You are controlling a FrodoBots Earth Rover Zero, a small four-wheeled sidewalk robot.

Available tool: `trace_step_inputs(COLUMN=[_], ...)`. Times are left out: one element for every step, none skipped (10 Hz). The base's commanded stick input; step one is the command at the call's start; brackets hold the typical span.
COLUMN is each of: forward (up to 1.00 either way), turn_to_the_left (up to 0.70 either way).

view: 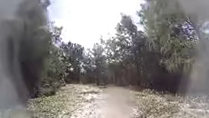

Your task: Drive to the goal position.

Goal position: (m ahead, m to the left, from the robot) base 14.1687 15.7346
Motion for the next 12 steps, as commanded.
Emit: trace_step_inputs(forward=[0.7,0.7,0.7,0.7,0.7,0.7,0.7,0.7,0.7,0.7,0.7,0.7], turn_to_the_left=[0.25,0.0,0.0,0.0,0.0,0.0,0.0,0.0,0.0,0.0,0.0,0.0])
